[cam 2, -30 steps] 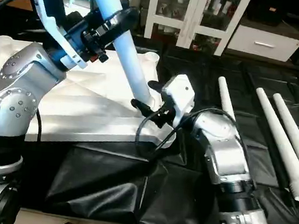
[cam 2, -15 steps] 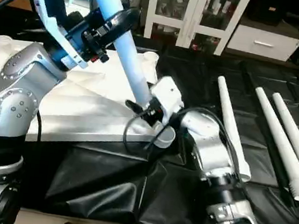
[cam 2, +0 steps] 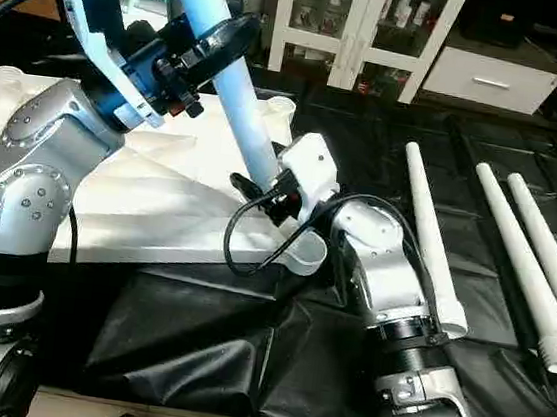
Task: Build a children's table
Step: Insert table leg to table base
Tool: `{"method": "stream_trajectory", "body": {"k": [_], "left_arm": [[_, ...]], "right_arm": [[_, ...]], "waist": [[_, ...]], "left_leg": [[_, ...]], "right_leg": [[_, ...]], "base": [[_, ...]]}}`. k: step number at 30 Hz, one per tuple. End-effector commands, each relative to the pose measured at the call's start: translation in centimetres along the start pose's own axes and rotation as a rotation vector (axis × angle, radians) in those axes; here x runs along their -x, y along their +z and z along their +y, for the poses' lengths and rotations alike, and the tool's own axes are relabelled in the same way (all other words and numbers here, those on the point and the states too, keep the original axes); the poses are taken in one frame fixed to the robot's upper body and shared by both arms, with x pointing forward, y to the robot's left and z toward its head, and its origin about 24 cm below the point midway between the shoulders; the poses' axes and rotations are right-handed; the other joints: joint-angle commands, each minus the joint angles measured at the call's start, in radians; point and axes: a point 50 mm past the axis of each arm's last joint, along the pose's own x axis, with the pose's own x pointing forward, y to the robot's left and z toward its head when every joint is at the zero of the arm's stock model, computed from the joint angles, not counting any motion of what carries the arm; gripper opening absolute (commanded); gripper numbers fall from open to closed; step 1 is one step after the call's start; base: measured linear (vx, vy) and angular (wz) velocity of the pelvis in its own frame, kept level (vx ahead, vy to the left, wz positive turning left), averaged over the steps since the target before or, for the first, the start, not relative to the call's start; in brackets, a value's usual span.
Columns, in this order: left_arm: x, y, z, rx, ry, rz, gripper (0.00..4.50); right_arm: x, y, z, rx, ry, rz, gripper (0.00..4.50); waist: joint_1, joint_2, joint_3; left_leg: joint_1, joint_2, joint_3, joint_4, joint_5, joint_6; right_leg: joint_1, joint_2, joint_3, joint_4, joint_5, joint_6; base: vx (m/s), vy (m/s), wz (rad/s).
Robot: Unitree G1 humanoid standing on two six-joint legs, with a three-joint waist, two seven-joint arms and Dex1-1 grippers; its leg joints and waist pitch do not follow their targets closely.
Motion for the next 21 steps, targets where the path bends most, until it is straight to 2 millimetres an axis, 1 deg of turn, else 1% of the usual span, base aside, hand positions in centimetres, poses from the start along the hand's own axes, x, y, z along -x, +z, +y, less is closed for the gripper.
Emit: {"method": "stream_trajectory", "body": {"k": [1,2,3,4,6,8,9,10,12,13,14,17,21], "left_arm": [[-0.42,0.43,-0.54,-0.030,-0.028,-0.010,1.64],[-0.41,0.42,-0.54,-0.031,-0.028,-0.009,1.64],[-0.40,0.40,-0.54,-0.031,-0.028,-0.008,1.64],[-0.38,0.39,-0.52,-0.031,-0.029,-0.007,1.64],[-0.34,0.37,-0.50,-0.032,-0.028,-0.006,1.64],[-0.33,0.35,-0.46,-0.034,-0.028,-0.005,1.64],[-0.32,0.34,-0.44,-0.035,-0.027,-0.004,1.64],[-0.29,0.29,-0.40,-0.039,-0.027,0.000,1.64],[-0.27,0.25,-0.38,-0.041,-0.027,0.002,1.64],[-0.26,0.25,-0.37,-0.041,-0.028,0.003,1.64],[-0.26,0.25,-0.36,-0.041,-0.028,0.004,1.64],[-0.27,0.16,-0.37,-0.048,-0.033,0.012,1.64],[-0.28,-0.14,-0.36,-0.070,-0.035,0.044,1.64]], "right_arm": [[0.01,0.72,-0.64,0.000,-0.019,-0.033,3.02],[0.00,0.71,-0.63,-0.001,-0.019,-0.034,3.02],[-0.02,0.71,-0.61,-0.002,-0.019,-0.035,2.72],[-0.03,0.72,-0.57,-0.002,-0.018,-0.036,2.64],[-0.05,0.74,-0.52,-0.003,-0.017,-0.038,2.63],[-0.06,0.75,-0.49,-0.004,-0.016,-0.039,2.37],[-0.06,0.75,-0.48,-0.004,-0.015,-0.039,2.23],[-0.06,0.75,-0.46,-0.004,-0.014,-0.039,2.17],[-0.04,0.74,-0.45,-0.004,-0.013,-0.039,2.08],[-0.04,0.74,-0.46,-0.004,-0.013,-0.039,2.01],[-0.03,0.74,-0.46,-0.004,-0.013,-0.039,1.93],[-0.01,0.72,-0.51,-0.004,-0.014,-0.039,1.92],[-0.06,0.76,-0.54,-0.008,-0.014,-0.042,1.89]], "waist": [[-0.003,0.011,-0.100],[-0.002,0.012,-0.100],[-0.002,0.012,-0.100],[-0.002,0.012,-0.100],[-0.002,0.012,-0.101],[-0.002,0.012,-0.101],[-0.001,0.015,-0.101],[-0.002,0.014,-0.101],[-0.002,0.015,-0.100],[-0.003,0.018,-0.100],[-0.002,0.018,-0.100],[-0.002,0.018,-0.100],[-0.002,0.018,-0.101]], "left_leg": [[0.031,0.065,-0.036,-0.065,0.043,0.028],[0.032,0.065,-0.036,-0.065,0.047,0.029],[0.032,0.065,-0.036,-0.064,0.052,0.030],[0.031,0.065,-0.036,-0.064,0.054,0.031],[0.031,0.064,-0.036,-0.064,0.055,0.031],[0.031,0.064,-0.036,-0.063,0.058,0.032],[0.031,0.064,-0.036,-0.063,0.058,0.032],[0.031,0.064,-0.036,-0.063,0.055,0.031],[0.031,0.065,-0.036,-0.065,0.049,0.028],[0.032,0.065,-0.037,-0.065,0.043,0.024],[0.033,0.065,-0.036,-0.066,0.036,0.020],[0.033,0.065,-0.037,-0.066,0.027,0.014],[0.033,0.064,-0.037,-0.065,0.040,0.015]], "right_leg": [[0.046,-0.059,0.034,-0.046,0.232,-0.302],[0.046,-0.059,0.034,-0.045,0.237,-0.302],[0.046,-0.058,0.034,-0.045,0.245,-0.302],[0.046,-0.058,0.034,-0.044,0.248,-0.302],[0.047,-0.058,0.034,-0.044,0.252,-0.303],[0.047,-0.059,0.034,-0.043,0.258,-0.303],[0.047,-0.059,0.034,-0.043,0.260,-0.304],[0.047,-0.058,0.034,-0.044,0.261,-0.304],[0.047,-0.059,0.033,-0.044,0.252,-0.303],[0.046,-0.058,0.033,-0.045,0.247,-0.302],[0.046,-0.058,0.033,-0.046,0.241,-0.303],[0.047,-0.058,0.033,-0.047,0.233,-0.301],[0.047,-0.057,0.033,-0.044,0.254,-0.301]], "base": [[0.000,0.000,0.00],[0.000,0.000,0.00],[0.000,0.000,0.00],[0.000,0.000,0.00],[0.000,0.000,0.00],[0.000,0.000,0.00],[0.000,0.000,0.00],[0.000,0.000,0.00],[0.000,0.000,0.00],[0.000,0.000,0.00],[0.000,0.000,0.00],[0.000,0.000,0.00],[0.000,0.000,0.00]]}}
